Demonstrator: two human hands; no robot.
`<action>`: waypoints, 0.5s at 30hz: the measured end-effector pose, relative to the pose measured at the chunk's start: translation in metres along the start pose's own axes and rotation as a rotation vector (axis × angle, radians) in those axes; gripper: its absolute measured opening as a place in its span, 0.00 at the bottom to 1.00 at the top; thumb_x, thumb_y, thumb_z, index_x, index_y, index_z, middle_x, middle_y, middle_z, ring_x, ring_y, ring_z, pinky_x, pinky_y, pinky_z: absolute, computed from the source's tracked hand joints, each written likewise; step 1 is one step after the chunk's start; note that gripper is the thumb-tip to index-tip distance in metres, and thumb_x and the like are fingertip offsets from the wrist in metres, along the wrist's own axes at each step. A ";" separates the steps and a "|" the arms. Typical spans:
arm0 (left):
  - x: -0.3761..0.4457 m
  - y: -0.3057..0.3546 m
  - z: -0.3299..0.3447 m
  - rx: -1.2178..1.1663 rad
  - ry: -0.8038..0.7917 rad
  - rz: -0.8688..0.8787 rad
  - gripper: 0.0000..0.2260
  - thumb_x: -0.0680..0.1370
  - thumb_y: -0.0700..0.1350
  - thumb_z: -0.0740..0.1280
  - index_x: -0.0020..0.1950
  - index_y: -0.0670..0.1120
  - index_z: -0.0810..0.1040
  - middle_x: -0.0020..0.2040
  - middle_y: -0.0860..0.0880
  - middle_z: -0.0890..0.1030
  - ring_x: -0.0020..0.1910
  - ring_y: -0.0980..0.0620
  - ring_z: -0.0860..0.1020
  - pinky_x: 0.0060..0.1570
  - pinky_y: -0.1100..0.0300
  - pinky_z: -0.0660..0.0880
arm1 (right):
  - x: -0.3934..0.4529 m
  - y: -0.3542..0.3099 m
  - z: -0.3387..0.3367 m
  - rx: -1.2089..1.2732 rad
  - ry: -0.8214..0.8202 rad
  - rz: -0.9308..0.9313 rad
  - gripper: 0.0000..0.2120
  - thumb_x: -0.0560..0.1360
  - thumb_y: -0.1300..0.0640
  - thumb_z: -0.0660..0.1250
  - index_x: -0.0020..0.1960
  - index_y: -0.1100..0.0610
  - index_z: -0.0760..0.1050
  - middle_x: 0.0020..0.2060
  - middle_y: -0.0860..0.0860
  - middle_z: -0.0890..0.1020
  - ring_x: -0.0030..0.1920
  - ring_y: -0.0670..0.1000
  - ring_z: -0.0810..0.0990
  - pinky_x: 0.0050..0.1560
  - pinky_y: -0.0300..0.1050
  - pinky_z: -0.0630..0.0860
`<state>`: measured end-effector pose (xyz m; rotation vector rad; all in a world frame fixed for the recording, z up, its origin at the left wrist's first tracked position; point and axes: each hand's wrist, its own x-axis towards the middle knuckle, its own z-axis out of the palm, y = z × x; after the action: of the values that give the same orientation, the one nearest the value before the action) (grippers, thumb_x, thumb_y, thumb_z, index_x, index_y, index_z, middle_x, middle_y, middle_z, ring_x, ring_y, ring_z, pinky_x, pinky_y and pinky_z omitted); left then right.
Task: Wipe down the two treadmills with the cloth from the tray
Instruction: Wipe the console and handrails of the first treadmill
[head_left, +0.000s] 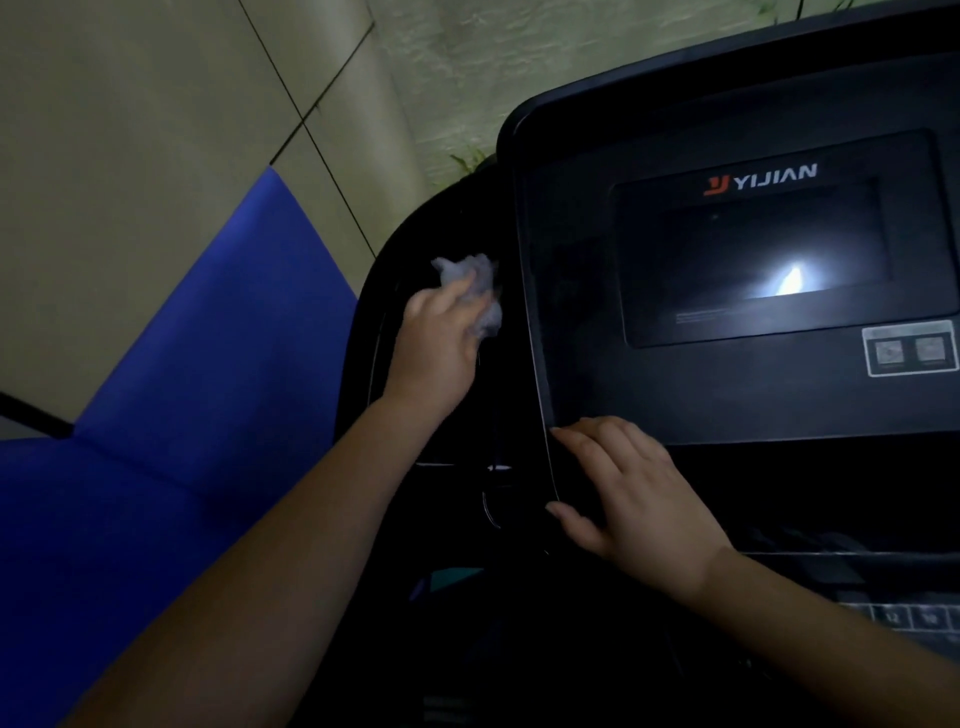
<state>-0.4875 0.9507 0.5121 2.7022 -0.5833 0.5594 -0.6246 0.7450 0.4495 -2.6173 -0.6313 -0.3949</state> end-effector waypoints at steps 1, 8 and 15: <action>-0.015 0.003 -0.002 -0.006 -0.045 0.022 0.20 0.74 0.35 0.62 0.65 0.43 0.77 0.67 0.42 0.74 0.57 0.37 0.72 0.59 0.54 0.66 | 0.000 0.000 0.000 0.003 -0.001 0.001 0.30 0.74 0.40 0.63 0.69 0.56 0.68 0.60 0.50 0.73 0.64 0.52 0.71 0.67 0.46 0.67; -0.095 0.011 -0.010 -0.294 -0.448 -0.009 0.20 0.77 0.50 0.61 0.67 0.46 0.75 0.68 0.50 0.67 0.68 0.53 0.65 0.69 0.59 0.61 | 0.000 -0.001 -0.001 -0.002 -0.002 -0.002 0.30 0.73 0.40 0.62 0.69 0.56 0.68 0.61 0.50 0.73 0.64 0.52 0.71 0.66 0.46 0.68; -0.095 0.028 -0.003 -0.236 -0.397 0.004 0.11 0.79 0.46 0.63 0.55 0.43 0.81 0.58 0.51 0.73 0.58 0.52 0.70 0.60 0.60 0.67 | 0.001 -0.001 -0.001 0.004 0.005 -0.005 0.29 0.73 0.40 0.63 0.68 0.56 0.69 0.60 0.51 0.73 0.63 0.53 0.71 0.65 0.48 0.69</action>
<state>-0.5806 0.9583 0.4795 2.5923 -0.7025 -0.0529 -0.6246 0.7453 0.4514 -2.6102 -0.6370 -0.4006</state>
